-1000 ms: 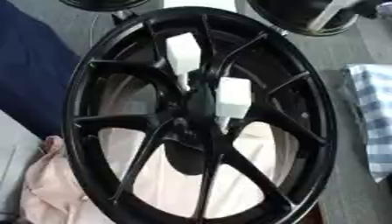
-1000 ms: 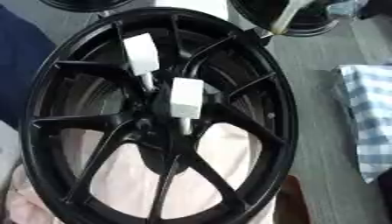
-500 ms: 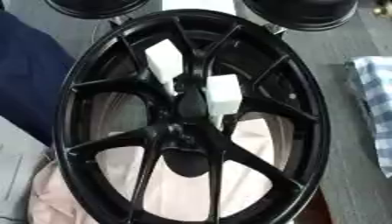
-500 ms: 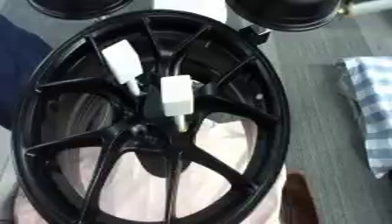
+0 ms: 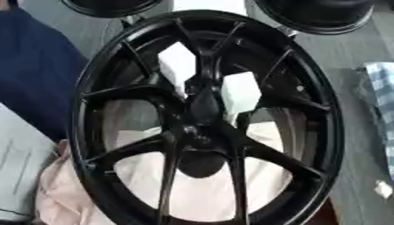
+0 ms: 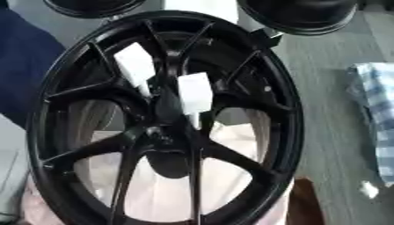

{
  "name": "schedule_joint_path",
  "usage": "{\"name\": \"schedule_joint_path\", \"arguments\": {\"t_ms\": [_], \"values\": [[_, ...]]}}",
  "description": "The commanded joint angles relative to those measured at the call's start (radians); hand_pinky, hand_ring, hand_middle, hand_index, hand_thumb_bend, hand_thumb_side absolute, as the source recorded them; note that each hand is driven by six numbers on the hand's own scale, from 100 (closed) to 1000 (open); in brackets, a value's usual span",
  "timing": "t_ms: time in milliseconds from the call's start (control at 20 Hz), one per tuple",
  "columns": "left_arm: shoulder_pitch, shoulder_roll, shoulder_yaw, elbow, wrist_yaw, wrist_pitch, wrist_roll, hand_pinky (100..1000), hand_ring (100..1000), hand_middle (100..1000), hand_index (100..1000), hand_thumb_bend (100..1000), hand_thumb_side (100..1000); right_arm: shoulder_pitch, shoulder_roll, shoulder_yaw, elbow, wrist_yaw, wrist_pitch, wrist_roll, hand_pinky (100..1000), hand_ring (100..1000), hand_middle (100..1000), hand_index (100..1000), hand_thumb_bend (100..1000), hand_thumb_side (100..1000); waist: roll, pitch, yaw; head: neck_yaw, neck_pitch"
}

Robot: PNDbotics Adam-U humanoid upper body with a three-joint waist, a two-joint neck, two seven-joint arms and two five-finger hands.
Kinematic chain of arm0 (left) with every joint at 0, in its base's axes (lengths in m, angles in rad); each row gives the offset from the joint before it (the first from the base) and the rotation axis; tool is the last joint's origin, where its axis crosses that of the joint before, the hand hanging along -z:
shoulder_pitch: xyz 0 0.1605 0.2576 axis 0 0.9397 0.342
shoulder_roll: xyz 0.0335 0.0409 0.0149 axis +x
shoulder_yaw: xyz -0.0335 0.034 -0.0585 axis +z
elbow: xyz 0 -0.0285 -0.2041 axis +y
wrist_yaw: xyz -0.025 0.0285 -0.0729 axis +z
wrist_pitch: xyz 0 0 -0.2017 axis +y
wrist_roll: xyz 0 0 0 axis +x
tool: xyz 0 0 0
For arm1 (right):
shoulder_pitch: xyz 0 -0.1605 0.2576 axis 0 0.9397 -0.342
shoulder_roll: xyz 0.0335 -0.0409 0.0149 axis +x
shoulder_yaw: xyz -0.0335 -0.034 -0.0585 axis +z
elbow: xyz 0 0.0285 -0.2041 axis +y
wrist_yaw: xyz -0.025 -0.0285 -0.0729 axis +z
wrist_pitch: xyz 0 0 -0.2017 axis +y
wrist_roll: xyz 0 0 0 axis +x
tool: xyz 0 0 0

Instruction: Pull the pin out of the wheel hub.

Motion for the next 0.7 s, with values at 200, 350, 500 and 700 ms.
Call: {"name": "schedule_joint_path", "arguments": {"t_ms": [200, 350, 500, 700], "values": [[-0.022, 0.019, -0.011, -0.016, 0.005, 0.0, -0.02, 768, 602, 534, 721, 156, 737, 0.044, 0.031, -0.105, -0.173, -0.067, -0.098, -0.112, 799, 627, 501, 693, 398, 261, -0.002, -0.031, 0.025, -0.038, 0.005], [-0.027, 0.014, -0.017, -0.016, 0.007, 0.001, -0.025, 768, 602, 534, 721, 157, 737, 0.004, 0.048, -0.045, -0.251, -0.115, -0.146, -0.16, 798, 615, 488, 681, 386, 232, -0.003, -0.032, 0.033, -0.048, 0.007], [-0.034, 0.012, -0.023, -0.018, 0.007, 0.001, -0.031, 767, 602, 533, 721, 156, 736, -0.044, 0.07, 0.027, -0.328, -0.162, -0.179, -0.208, 800, 611, 486, 678, 364, 233, -0.003, -0.032, 0.042, -0.053, 0.005], [-0.039, 0.009, -0.026, -0.019, 0.008, 0.0, -0.035, 767, 602, 533, 721, 156, 733, -0.112, 0.108, 0.118, -0.432, -0.219, -0.175, -0.271, 798, 609, 486, 678, 339, 241, -0.002, -0.032, 0.051, -0.058, 0.002]]}}
